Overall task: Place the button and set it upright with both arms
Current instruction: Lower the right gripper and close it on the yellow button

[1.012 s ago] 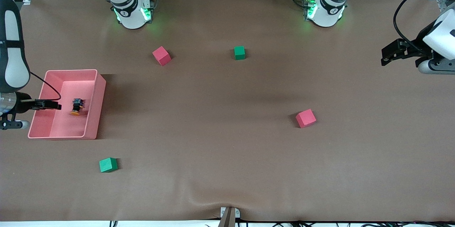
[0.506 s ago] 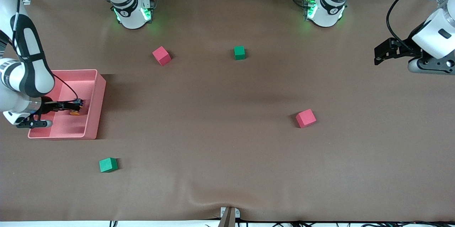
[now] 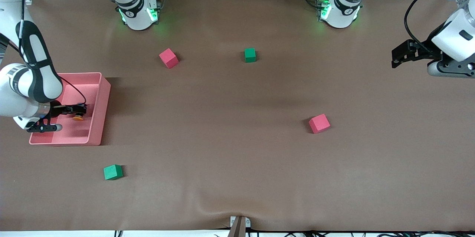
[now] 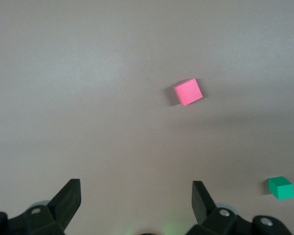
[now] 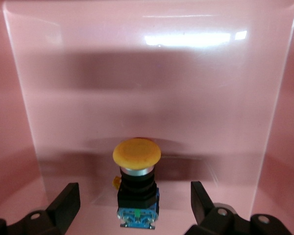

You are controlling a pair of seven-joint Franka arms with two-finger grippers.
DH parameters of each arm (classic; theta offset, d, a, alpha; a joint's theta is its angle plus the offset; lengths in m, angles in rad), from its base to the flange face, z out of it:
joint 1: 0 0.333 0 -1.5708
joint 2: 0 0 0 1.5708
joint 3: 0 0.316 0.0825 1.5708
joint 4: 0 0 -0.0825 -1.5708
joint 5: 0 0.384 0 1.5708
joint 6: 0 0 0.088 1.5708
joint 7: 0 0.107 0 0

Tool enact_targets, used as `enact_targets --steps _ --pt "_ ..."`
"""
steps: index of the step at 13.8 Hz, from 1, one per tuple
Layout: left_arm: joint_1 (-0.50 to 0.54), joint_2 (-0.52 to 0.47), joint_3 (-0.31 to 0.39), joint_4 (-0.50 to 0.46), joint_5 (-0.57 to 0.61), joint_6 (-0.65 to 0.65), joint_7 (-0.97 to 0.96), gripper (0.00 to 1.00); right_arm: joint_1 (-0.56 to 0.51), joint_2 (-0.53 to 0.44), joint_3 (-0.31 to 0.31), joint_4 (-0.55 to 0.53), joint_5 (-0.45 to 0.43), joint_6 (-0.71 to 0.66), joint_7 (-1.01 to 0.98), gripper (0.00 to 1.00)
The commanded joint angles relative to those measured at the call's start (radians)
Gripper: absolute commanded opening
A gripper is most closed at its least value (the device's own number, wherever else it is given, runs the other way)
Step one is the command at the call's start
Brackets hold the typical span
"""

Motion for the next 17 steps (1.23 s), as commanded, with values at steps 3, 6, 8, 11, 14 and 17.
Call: enact_targets --steps 3,6,8,11,14,17 --pt "0.011 -0.006 -0.001 0.001 -0.019 0.006 0.003 1.0 -0.021 0.012 0.015 -0.017 0.006 0.031 -0.051 0.38" --pt "0.013 -0.011 0.002 0.003 -0.019 0.005 -0.008 1.0 -0.023 0.012 0.015 -0.014 0.006 0.029 -0.062 0.0" --pt "0.011 -0.011 0.002 0.003 -0.019 0.006 -0.011 1.0 -0.024 0.011 0.015 -0.01 0.006 0.028 -0.062 0.0" --pt "0.011 -0.011 0.002 0.003 -0.017 0.005 -0.014 1.0 -0.023 0.001 0.015 0.053 0.005 -0.061 -0.06 0.0" --pt "0.01 -0.007 0.002 0.006 -0.016 0.006 -0.014 1.0 -0.006 0.0 0.015 0.186 0.005 -0.239 -0.051 0.0" --pt "0.011 -0.01 0.002 0.004 -0.013 0.005 -0.011 1.0 0.029 -0.002 0.018 0.364 0.008 -0.445 -0.048 0.0"
